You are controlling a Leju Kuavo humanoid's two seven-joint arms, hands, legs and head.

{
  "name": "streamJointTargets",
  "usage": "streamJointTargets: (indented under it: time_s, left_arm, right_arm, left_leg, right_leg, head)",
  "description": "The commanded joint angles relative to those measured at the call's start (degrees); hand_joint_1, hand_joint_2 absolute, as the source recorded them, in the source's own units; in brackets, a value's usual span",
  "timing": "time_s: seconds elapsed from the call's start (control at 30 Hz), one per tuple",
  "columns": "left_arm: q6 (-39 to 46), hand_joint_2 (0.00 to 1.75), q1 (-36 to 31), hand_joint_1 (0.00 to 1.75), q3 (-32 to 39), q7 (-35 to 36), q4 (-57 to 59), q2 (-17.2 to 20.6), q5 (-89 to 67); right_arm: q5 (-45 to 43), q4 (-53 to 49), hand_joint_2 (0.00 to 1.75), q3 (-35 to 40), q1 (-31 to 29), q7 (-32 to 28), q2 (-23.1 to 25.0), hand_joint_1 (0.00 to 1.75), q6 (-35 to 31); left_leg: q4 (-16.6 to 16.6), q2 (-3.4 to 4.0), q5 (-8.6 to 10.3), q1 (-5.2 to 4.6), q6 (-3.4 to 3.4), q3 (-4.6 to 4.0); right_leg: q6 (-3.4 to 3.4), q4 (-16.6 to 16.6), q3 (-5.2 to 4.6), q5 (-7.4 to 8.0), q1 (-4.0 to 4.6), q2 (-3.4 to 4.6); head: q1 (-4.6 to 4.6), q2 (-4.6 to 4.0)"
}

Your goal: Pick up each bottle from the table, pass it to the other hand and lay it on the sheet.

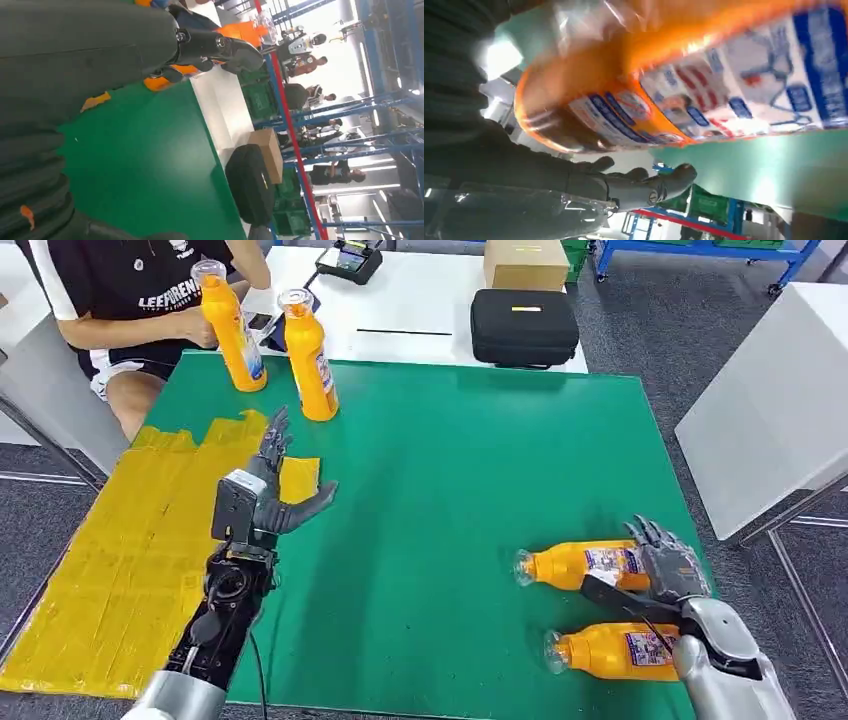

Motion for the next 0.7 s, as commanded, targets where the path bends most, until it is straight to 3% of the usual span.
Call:
streamJointTargets:
  time_s: [0.03,0.23,0.27,0.53,0.6,0.63,0.7]
  left_arm:
    - [0.1,1.75,-3.4,0.0,-1.1,0.7,4.7,0.5,0.1]
    - [0.3,1.75,-3.6,0.0,-1.5,0.9,4.7,0.0,0.1]
    - [0.3,1.75,-3.5,0.0,-1.6,0.9,4.4,0.1,0.2]
    - [0.4,1.75,-3.5,0.0,-1.6,0.9,4.3,0.0,0.2]
    - [0.4,1.75,-3.4,0.0,-1.7,1.0,4.1,0.1,0.3]
    - [0.2,1.75,-3.4,0.0,-2.0,1.1,4.0,0.1,0.4]
    - [0.0,1.75,-3.4,0.0,-2.3,1.4,3.7,0.2,0.8]
  right_arm:
    - [0.9,13.9,1.75,5.3,-8.1,-0.5,3.6,0.0,1.2]
    - [1.6,18.6,1.75,7.1,-10.6,-0.4,3.7,0.0,1.6]
    - [1.6,19.6,1.75,7.5,-11.0,-0.4,3.5,0.14,2.0]
    - [1.6,19.7,1.75,7.4,-11.0,-0.4,3.3,0.14,2.0]
    - [1.6,20.5,1.75,7.9,-11.4,-0.4,3.0,1.41,2.4]
    - [1.6,21.3,1.75,8.6,-11.7,-0.4,2.5,1.64,2.8]
    - [1.2,21.9,1.75,9.4,-12.0,-0.2,1.9,1.75,3.6]
  left_leg:
    - [0.0,0.28,-0.13,0.09,-0.14,0.3]
    - [0.0,0.27,-0.11,0.1,-0.16,0.39]
    - [0.0,0.2,-0.06,0.09,-0.11,0.3]
    - [0.0,0.3,-0.09,0.09,-0.17,0.66]
    - [0.0,0.31,-0.08,0.1,-0.17,0.68]
    - [0.0,0.29,-0.05,0.08,-0.11,0.61]
    - [0.0,0.31,-0.07,0.07,-0.13,0.67]
  right_leg:
    - [-0.13,-0.1,0.26,-0.02,0.1,0.21]
    - [-0.15,-0.1,0.34,-0.03,0.11,0.24]
    - [-0.11,-0.1,0.26,0.0,0.1,0.2]
    - [-0.17,-0.1,0.57,-0.02,0.11,0.26]
    - [-0.18,-0.1,0.59,-0.01,0.11,0.26]
    - [-0.13,-0.1,0.53,0.02,0.09,0.27]
    - [-0.16,-0.1,0.58,0.02,0.08,0.27]
  head:
    - [0.0,0.0]
    - [0.0,0.0]
    - [0.02,0.0]
    - [0.0,0.0]
    - [0.0,0.0]
    - [0.02,0.0]
    - [0.0,0.0]
